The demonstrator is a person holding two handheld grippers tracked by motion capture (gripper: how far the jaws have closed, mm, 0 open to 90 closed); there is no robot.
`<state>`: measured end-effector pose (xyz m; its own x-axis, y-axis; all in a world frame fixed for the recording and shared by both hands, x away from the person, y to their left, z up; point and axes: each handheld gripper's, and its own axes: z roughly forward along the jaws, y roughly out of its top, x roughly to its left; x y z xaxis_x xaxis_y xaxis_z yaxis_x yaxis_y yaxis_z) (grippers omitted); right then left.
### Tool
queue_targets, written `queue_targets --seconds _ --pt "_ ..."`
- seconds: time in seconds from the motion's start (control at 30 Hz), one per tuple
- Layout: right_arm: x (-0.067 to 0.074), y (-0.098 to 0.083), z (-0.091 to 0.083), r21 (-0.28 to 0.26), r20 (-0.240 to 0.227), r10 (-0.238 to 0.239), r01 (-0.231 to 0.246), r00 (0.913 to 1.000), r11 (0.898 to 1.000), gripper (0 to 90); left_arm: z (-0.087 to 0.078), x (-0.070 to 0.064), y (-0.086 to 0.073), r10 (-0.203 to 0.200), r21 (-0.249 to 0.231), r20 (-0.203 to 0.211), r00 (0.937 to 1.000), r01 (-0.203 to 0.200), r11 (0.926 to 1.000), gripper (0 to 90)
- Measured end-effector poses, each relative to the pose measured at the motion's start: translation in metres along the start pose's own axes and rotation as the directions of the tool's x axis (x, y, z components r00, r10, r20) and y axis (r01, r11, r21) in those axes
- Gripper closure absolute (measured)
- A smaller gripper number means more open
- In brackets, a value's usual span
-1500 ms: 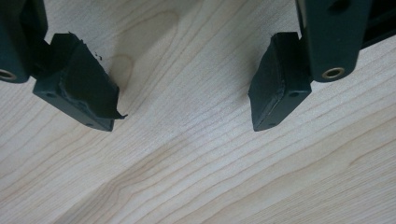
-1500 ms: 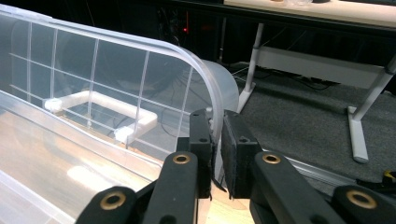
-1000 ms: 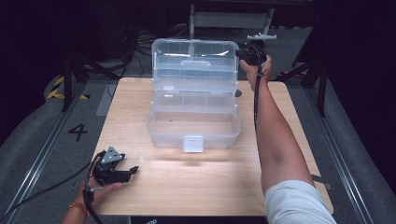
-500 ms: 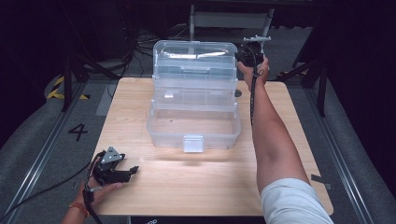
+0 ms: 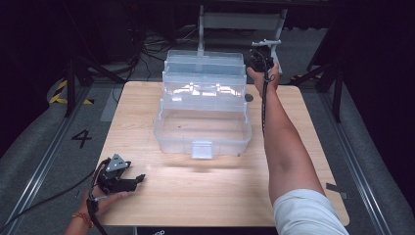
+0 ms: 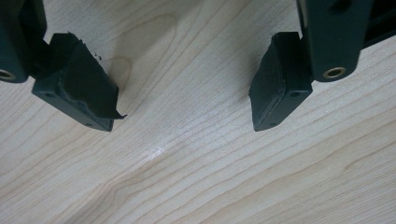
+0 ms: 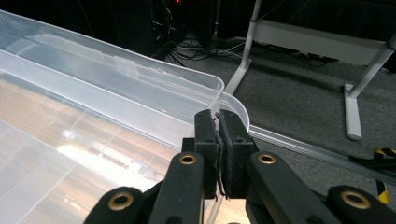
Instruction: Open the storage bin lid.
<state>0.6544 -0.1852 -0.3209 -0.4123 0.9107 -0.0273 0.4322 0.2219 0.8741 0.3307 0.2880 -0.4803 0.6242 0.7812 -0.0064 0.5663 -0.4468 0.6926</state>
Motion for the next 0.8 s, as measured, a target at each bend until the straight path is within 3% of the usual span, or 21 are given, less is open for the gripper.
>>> queue_targets --seconds 0.53,0.8 --pt "0.002 -0.013 -0.029 -0.036 -0.008 -0.024 0.024 0.9997 0.999 84.8 0.000 0.000 0.000 0.001 0.004 0.006 1.0000 -0.001 1.0000 24.1" --pt "0.007 -0.027 -0.064 -0.075 -0.015 -0.058 0.057 0.9982 0.996 84.6 0.001 0.001 0.001 0.016 0.001 0.006 0.9999 -0.016 0.9999 24.0"
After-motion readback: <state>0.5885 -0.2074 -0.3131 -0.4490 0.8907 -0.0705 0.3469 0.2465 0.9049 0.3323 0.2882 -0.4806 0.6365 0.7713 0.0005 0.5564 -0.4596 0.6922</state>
